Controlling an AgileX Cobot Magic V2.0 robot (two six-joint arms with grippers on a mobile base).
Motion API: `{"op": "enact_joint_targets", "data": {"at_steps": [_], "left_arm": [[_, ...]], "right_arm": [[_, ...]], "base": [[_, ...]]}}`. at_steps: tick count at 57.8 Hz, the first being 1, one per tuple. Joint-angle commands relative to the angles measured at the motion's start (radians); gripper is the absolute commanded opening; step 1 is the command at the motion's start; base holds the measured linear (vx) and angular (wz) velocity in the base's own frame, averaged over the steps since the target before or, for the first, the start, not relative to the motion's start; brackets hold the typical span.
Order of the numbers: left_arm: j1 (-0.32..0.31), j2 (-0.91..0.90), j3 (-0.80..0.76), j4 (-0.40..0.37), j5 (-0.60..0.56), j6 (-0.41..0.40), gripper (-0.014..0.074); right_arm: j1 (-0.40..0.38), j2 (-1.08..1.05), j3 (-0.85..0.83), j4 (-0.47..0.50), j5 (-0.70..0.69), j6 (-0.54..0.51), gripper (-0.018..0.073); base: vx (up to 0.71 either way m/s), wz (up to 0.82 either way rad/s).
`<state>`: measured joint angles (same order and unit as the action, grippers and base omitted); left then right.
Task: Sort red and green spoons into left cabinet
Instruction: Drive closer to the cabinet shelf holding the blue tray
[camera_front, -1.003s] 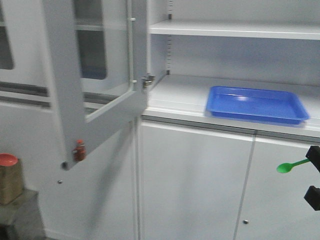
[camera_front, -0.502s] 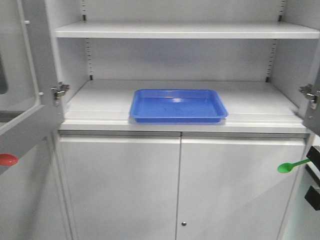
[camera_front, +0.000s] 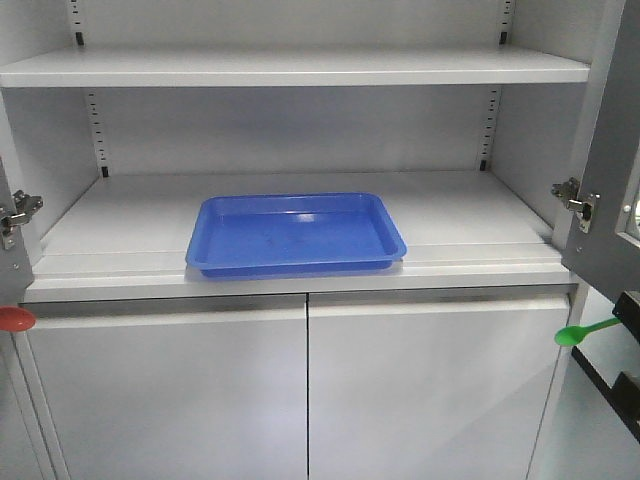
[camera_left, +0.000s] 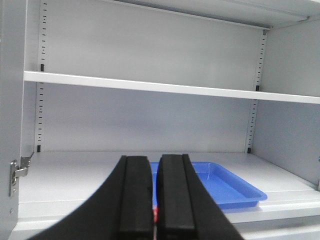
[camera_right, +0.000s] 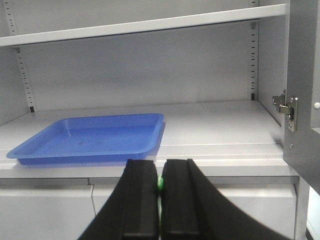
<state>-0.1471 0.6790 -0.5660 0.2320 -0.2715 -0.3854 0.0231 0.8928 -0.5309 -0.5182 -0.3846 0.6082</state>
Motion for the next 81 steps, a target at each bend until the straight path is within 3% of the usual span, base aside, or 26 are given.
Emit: {"op": "enact_joint_targets", "data": {"at_steps": [1, 81], "left_arm": [[-0.004, -0.001, -0.037, -0.008, -0.072, -0.005, -0.0006], [-0.004, -0.001, -0.037, -0.008, -0.072, -0.005, -0.0006]], "right_arm": [[0.001, -0.010, -0.034, 0.011, -0.073, -0.002, -0.0001], [0.001, -0.010, -0.034, 0.011, -0.073, -0.002, -0.0001]], "base": [[0.22, -0.04], [0.23, -0.01]]}}
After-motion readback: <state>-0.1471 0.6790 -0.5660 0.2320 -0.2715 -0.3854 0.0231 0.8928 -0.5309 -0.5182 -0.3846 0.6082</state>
